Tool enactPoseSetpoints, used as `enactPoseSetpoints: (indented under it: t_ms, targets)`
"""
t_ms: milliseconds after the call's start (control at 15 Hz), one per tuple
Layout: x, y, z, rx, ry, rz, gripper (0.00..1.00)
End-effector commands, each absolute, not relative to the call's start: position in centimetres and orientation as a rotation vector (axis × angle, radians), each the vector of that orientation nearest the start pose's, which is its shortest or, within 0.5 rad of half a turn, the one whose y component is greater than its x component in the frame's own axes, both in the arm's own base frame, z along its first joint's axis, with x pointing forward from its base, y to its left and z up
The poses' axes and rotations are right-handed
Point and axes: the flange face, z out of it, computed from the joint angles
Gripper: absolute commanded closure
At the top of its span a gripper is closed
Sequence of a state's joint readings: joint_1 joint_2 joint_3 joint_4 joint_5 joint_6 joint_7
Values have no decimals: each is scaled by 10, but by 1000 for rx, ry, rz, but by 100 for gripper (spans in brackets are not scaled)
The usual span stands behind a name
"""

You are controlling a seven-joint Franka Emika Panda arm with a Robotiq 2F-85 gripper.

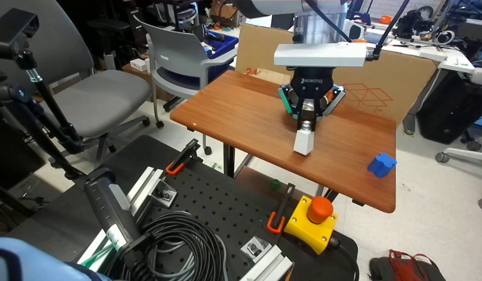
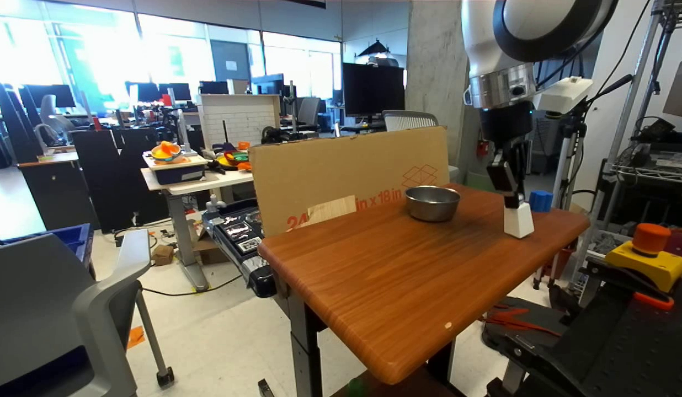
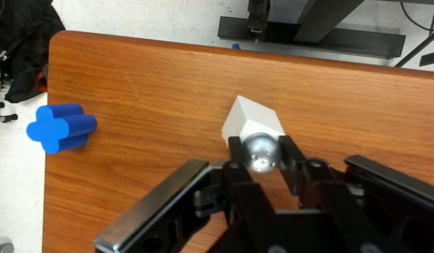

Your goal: Put the salt shaker on the table

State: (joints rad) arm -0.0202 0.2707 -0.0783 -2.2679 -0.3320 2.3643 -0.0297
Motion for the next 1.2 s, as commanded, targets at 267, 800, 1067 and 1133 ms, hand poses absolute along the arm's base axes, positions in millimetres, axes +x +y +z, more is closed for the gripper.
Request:
enactPoseSetpoints:
  t_ms: [267, 800, 1067, 1133]
  targets:
    - [495, -62, 237, -3317, -420, 309, 8]
    - [485, -71, 295, -3132, -287, 191, 0]
    - [476, -71, 332, -3072, -256, 140, 0]
    - [475, -70, 330, -3069, -254, 146, 0]
